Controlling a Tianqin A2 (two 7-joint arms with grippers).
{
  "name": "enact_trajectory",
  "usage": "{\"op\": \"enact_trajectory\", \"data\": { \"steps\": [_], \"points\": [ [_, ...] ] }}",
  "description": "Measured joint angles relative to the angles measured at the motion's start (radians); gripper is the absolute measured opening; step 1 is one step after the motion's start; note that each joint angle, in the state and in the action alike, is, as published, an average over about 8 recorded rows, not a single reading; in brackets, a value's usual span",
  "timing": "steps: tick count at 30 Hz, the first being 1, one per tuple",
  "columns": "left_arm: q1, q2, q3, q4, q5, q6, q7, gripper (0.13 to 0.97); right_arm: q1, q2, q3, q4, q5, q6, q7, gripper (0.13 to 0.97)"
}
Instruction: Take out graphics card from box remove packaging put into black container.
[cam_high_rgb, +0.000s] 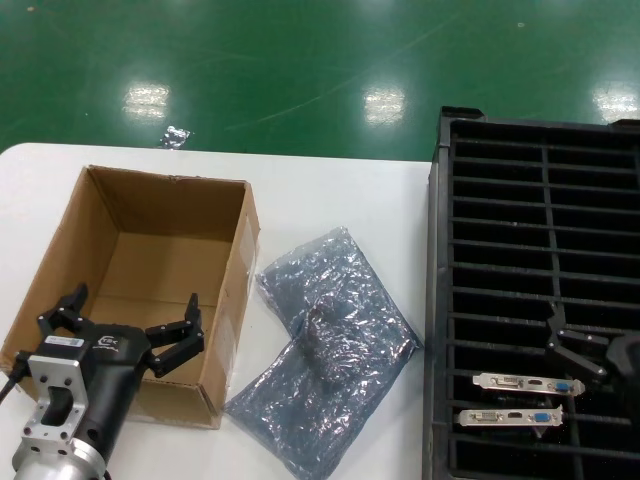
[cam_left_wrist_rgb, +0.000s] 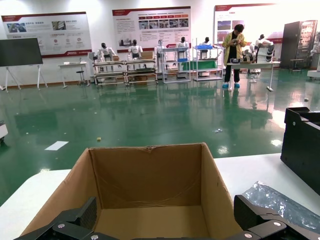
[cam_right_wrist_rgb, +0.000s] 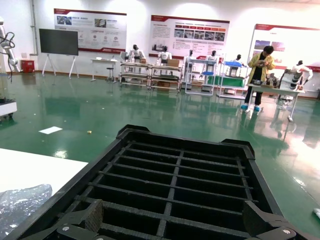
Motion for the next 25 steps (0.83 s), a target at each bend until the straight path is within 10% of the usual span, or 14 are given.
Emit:
{"op": "enact_trajectory", "data": {
  "steps": [25],
  "points": [
    [0.0, 0.0, 0.0, 0.0, 0.0, 0.0, 0.0, 0.966, 0.0, 0.0, 0.0, 0.0, 0.0, 0.0, 0.0, 0.966]
  ]
}}
